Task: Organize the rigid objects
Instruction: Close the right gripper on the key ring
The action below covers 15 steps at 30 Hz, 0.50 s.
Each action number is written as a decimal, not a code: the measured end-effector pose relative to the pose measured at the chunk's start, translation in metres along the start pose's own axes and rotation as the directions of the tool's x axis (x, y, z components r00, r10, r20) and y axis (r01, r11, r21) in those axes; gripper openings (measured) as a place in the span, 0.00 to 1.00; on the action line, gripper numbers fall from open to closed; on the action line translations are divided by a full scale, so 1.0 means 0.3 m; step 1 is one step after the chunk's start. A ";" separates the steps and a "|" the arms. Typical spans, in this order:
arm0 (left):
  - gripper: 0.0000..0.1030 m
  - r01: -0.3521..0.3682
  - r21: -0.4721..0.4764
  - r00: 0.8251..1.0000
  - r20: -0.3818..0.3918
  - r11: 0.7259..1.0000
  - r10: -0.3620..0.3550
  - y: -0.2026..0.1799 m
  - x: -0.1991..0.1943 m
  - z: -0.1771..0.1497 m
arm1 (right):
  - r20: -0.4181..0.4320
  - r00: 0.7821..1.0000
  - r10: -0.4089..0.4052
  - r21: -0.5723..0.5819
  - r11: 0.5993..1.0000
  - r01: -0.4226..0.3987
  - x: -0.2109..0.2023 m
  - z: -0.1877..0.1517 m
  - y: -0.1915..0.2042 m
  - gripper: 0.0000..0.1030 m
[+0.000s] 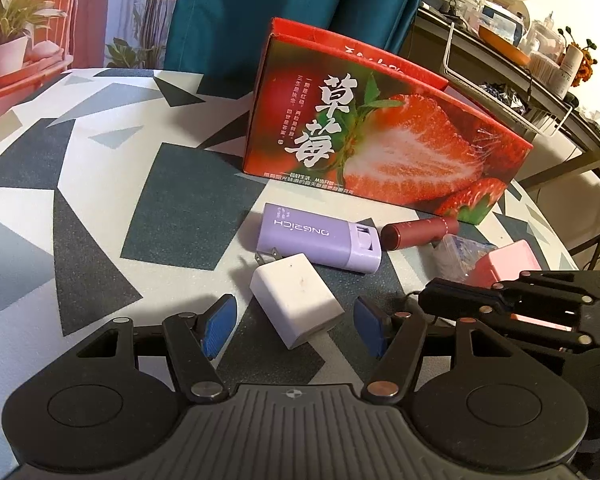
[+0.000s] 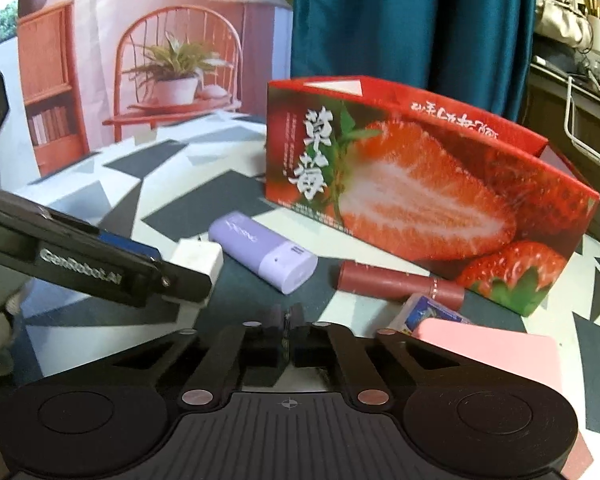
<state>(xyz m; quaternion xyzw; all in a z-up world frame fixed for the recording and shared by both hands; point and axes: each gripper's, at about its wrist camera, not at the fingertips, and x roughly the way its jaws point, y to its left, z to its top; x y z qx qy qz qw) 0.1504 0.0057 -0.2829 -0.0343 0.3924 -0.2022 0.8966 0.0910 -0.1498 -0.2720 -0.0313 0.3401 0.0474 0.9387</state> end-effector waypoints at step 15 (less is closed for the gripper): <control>0.65 0.000 0.007 1.000 0.001 1.000 0.000 -0.002 0.002 -0.004 | -0.056 0.998 0.024 0.047 0.999 -0.021 0.026 -0.036 0.005 0.05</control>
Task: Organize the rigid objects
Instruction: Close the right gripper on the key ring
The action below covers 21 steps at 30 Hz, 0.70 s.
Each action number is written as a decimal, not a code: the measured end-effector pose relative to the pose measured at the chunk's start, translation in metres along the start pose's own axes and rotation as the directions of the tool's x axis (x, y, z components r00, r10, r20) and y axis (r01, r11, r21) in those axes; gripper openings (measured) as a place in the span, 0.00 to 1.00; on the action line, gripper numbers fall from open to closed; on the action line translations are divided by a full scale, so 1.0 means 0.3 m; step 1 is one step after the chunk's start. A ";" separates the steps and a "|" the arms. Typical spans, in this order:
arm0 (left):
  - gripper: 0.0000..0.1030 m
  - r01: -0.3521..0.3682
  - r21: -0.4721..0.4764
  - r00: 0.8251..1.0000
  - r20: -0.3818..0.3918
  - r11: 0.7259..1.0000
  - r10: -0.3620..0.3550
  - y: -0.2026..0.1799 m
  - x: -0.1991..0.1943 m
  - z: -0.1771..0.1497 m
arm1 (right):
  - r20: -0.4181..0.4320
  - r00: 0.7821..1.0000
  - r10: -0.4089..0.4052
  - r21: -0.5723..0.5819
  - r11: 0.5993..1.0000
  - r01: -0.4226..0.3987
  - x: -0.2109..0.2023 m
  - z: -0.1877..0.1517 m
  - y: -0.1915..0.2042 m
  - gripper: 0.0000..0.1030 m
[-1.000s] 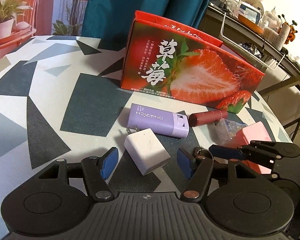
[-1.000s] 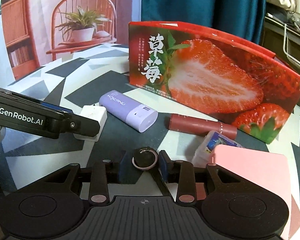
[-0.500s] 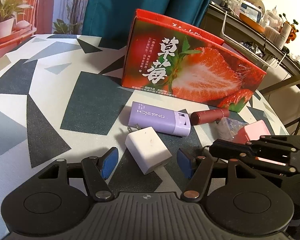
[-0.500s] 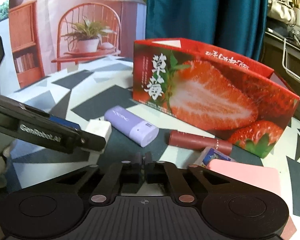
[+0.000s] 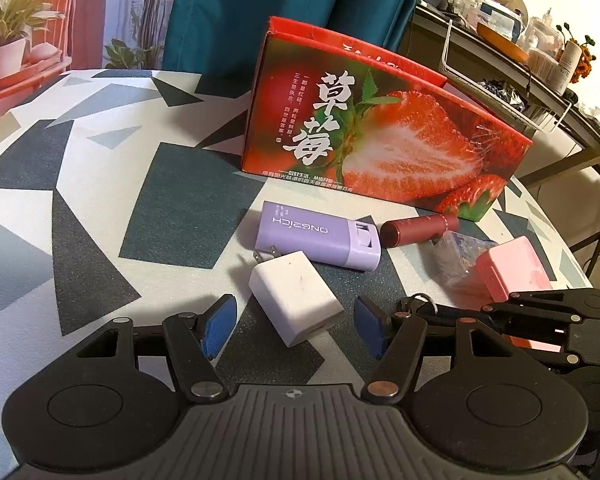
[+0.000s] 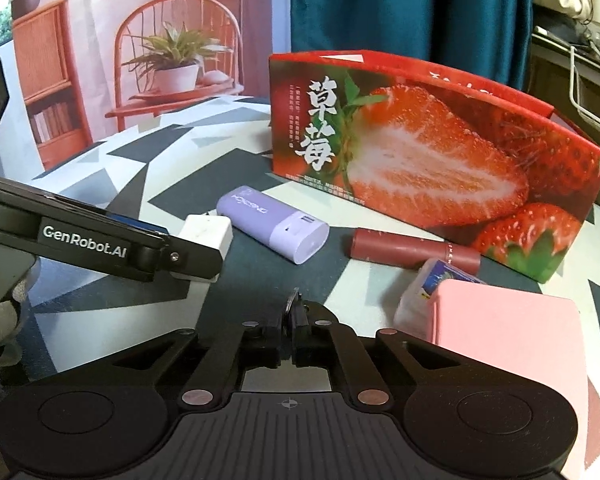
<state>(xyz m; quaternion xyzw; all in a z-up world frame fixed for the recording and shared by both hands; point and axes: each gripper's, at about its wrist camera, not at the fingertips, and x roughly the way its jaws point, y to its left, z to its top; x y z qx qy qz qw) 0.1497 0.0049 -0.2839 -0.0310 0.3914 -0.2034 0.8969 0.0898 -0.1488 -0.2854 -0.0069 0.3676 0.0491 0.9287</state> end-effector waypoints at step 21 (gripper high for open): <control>0.65 -0.023 0.040 1.000 0.011 0.999 0.022 -0.024 0.013 -0.003 | 0.011 1.000 -0.004 0.232 0.973 0.002 0.030 0.007 -0.099 0.07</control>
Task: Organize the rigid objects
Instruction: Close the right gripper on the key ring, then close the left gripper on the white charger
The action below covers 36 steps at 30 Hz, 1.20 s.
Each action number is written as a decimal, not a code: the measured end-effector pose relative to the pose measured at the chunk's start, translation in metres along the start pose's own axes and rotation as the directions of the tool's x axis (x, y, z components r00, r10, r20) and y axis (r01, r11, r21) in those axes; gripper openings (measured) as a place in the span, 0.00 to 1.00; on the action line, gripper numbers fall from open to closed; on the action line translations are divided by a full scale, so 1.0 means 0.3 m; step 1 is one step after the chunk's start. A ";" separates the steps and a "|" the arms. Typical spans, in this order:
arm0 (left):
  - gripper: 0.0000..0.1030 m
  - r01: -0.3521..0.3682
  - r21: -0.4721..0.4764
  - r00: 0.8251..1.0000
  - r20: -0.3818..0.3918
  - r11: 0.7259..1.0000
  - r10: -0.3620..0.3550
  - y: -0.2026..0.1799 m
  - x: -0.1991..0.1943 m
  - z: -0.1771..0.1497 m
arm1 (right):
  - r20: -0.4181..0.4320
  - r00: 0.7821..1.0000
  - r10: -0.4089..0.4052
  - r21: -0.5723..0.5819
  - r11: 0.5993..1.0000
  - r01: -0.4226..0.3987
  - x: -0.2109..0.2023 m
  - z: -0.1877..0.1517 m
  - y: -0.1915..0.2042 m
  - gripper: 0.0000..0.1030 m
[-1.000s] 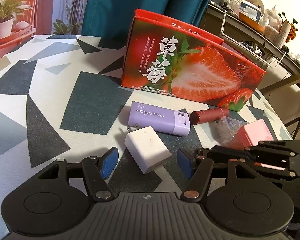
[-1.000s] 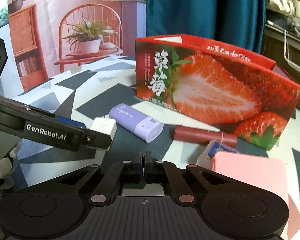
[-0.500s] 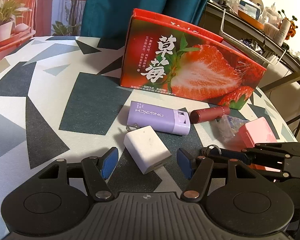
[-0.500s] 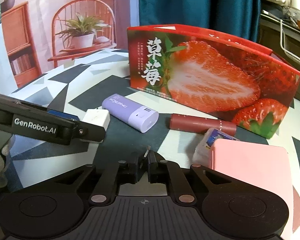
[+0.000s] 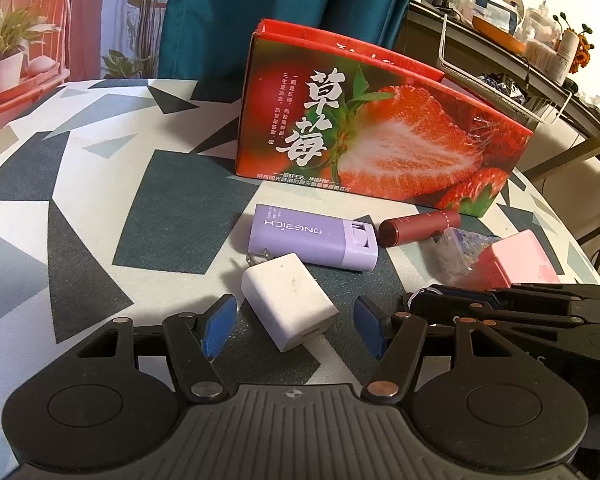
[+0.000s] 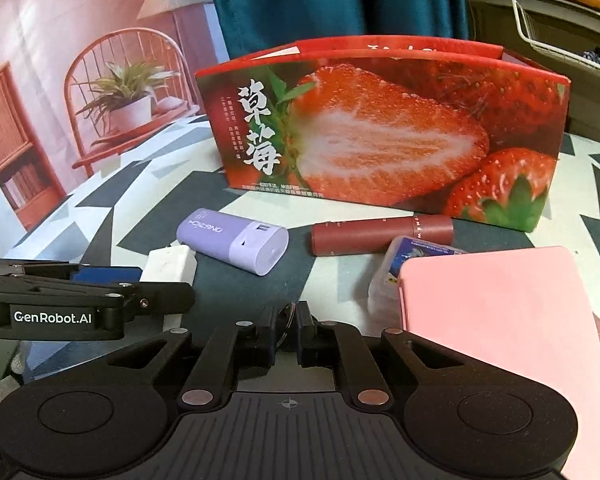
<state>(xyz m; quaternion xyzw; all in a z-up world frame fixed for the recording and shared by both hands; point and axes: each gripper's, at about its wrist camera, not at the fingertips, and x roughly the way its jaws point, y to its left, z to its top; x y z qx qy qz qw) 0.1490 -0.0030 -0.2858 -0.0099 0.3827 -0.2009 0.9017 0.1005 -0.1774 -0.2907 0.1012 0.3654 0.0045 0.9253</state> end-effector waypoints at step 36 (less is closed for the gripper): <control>0.36 -0.050 0.019 0.998 0.036 0.999 0.050 -0.005 0.011 0.008 | 0.032 0.999 0.026 -0.106 0.994 -0.022 -0.017 -0.001 0.049 0.02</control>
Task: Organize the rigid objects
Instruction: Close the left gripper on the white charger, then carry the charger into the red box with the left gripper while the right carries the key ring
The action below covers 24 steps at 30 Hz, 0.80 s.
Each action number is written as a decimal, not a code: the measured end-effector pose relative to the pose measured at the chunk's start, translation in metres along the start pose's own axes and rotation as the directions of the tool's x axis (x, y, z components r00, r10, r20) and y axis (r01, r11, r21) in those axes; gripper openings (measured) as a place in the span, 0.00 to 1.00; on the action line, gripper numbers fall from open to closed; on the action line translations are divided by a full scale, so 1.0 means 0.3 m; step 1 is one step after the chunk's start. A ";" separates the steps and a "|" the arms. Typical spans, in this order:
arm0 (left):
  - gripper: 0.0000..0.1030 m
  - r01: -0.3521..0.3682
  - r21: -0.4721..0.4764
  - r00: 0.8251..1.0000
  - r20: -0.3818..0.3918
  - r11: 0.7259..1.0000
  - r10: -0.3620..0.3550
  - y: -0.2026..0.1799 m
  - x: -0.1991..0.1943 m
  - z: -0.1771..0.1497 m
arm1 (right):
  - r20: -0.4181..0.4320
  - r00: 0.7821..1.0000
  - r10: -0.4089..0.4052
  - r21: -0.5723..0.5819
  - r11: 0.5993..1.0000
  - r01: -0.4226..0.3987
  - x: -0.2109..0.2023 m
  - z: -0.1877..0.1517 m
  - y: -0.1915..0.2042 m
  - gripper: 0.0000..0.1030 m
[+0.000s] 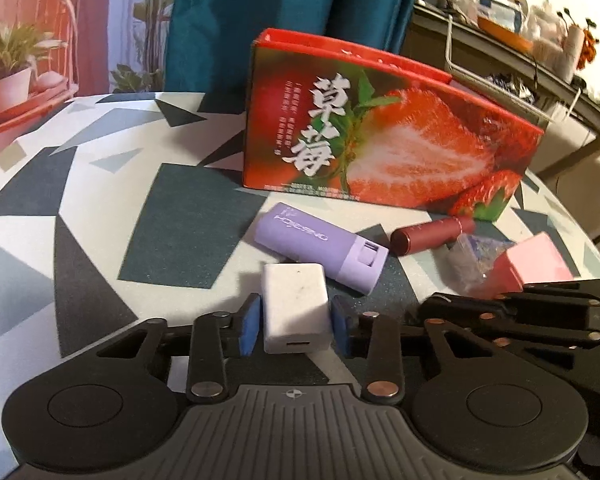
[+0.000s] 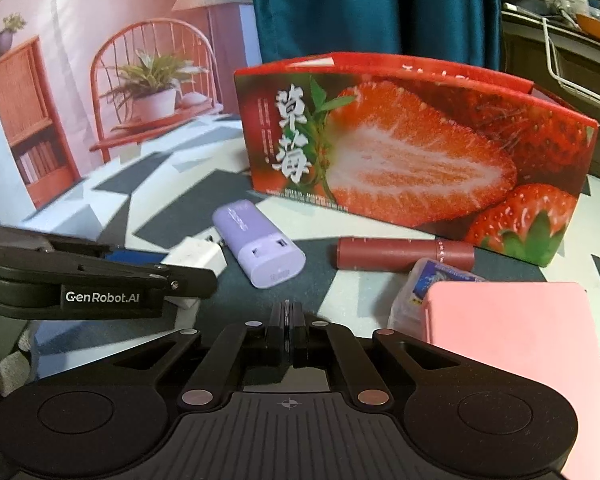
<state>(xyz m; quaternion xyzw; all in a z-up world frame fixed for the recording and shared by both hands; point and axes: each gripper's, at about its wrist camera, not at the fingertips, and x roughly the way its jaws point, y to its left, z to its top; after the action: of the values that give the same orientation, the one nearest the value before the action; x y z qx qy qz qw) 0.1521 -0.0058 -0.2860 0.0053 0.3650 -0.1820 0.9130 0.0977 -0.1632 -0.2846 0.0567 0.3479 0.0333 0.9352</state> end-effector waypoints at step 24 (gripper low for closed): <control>0.36 0.077 -0.045 0.978 0.198 0.996 -0.067 -0.001 -0.188 0.167 | 0.227 0.972 0.055 0.191 0.977 -0.100 -0.222 0.225 -0.132 0.02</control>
<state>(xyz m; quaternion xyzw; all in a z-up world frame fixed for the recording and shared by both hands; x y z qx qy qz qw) 0.1476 0.0053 -0.2116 -0.0501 0.2777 -0.2050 0.9372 0.0923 -0.2147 -0.1959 0.1676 0.2413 0.0282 0.9555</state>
